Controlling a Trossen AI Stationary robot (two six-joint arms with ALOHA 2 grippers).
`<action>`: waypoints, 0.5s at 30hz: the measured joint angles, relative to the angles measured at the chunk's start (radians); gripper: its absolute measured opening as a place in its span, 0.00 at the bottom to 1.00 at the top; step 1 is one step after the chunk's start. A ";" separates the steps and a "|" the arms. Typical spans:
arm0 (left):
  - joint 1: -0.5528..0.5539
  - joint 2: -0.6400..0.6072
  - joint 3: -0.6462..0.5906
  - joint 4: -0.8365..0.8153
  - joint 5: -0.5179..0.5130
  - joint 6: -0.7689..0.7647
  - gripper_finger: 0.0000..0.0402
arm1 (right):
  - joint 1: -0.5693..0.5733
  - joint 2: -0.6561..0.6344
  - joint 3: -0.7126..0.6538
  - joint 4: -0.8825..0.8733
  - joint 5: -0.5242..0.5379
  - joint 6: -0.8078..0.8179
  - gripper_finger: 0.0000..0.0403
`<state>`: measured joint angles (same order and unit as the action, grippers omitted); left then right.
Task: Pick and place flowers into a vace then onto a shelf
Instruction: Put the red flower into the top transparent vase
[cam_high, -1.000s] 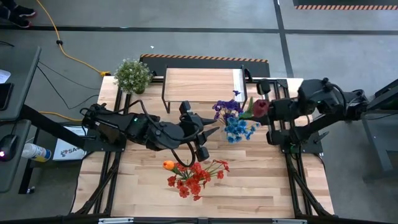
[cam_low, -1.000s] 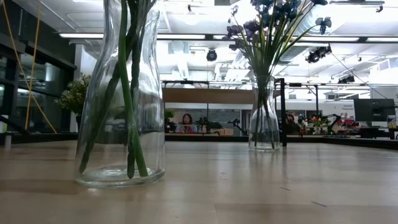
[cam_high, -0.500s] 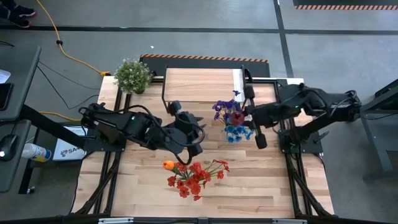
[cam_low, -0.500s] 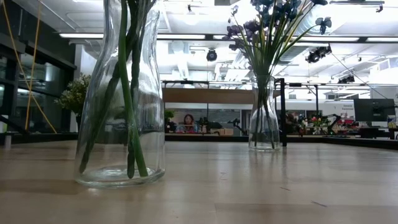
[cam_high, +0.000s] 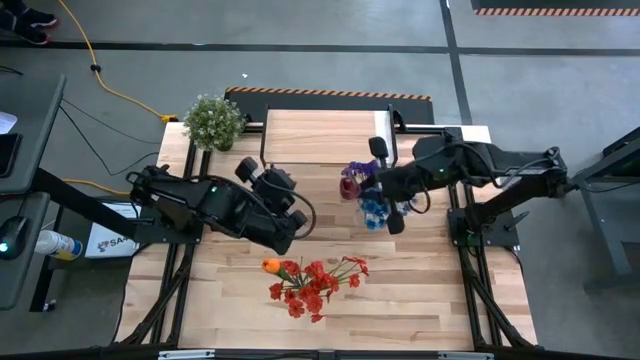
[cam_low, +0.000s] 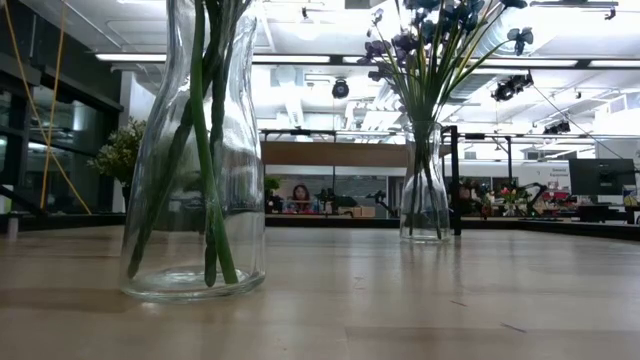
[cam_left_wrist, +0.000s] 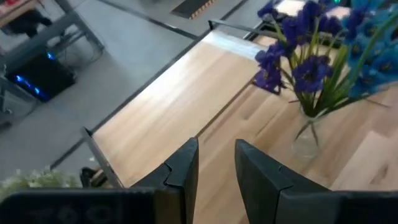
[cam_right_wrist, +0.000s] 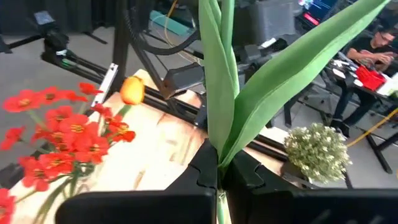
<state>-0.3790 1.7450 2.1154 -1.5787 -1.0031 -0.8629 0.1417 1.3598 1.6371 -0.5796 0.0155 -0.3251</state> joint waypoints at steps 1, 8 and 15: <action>0.000 -0.002 -0.004 0.008 -0.005 -0.007 0.34 | -0.006 0.002 0.000 0.001 0.000 0.005 0.00; 0.057 -0.056 -0.023 0.009 -0.010 0.048 0.34 | -0.026 0.003 0.000 0.001 -0.002 0.038 0.00; 0.145 -0.111 -0.074 0.008 0.021 0.047 0.34 | -0.037 0.003 -0.032 0.009 0.005 0.059 0.00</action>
<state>-0.2341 1.6342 2.0418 -1.5709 -0.9826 -0.8158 0.1045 1.3632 1.6054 -0.5706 0.0208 -0.2662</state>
